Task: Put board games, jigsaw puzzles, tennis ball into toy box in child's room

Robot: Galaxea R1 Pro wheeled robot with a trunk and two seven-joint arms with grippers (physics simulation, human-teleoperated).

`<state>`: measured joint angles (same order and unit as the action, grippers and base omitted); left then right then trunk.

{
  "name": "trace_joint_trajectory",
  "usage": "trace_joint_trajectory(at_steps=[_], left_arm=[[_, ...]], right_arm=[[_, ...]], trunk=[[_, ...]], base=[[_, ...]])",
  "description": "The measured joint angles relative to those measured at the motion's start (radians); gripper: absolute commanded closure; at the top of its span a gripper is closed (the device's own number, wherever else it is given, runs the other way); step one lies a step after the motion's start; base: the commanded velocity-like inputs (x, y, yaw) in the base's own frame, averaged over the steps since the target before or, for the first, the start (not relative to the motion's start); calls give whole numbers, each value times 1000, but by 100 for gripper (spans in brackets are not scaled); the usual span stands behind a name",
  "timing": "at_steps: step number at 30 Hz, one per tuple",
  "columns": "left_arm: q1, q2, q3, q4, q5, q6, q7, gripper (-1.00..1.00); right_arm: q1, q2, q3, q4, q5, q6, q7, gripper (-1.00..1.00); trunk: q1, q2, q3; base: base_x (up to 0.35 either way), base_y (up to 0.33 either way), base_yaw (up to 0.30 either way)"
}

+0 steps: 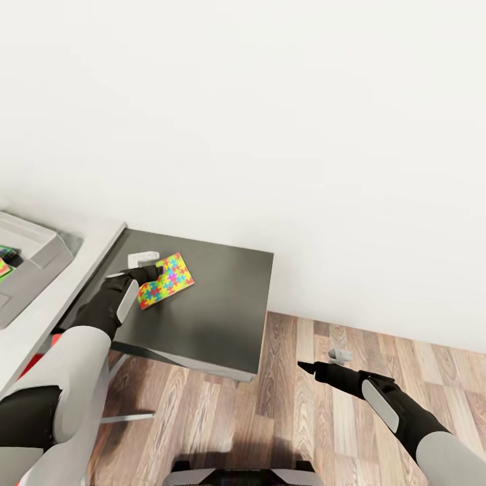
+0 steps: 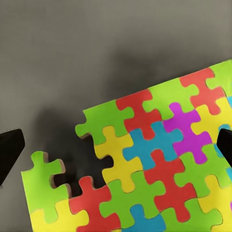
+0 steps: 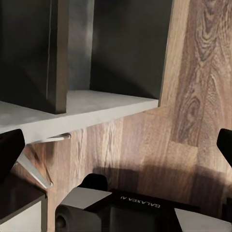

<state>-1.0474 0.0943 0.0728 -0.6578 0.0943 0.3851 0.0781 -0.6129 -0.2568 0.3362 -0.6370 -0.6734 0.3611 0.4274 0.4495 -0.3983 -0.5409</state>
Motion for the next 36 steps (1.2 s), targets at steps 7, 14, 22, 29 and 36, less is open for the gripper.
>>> trace_joint_trajectory(at_steps=[7,14,22,29,36], left_arm=[[0,-1,-1,0,0,-1,1,-100],[-1,-1,-2,-12,2,-1,2,-100],[5,-1,-2,-45,1,-3,0,-100],[15,-1,-2,-79,1,-2,1,-100],[20,-1,-3,-107,2,-4,0,-100]], right_arm=[[0,0,0,0,0,0,0,-100],[0,1,1,0,0,0,0,-100],[0,3,2,1,0,-1,0,-100],[0,3,2,1,0,-1,0,-100],[0,3,2,1,0,-1,0,-100]], trunk=[[0,0,-12],[0,-1,-23],[0,0,-36],[0,-1,-48],[0,-1,-59]], base=[[0,0,0],[0,0,0],[0,0,0],[0,0,0],[0,0,0]])
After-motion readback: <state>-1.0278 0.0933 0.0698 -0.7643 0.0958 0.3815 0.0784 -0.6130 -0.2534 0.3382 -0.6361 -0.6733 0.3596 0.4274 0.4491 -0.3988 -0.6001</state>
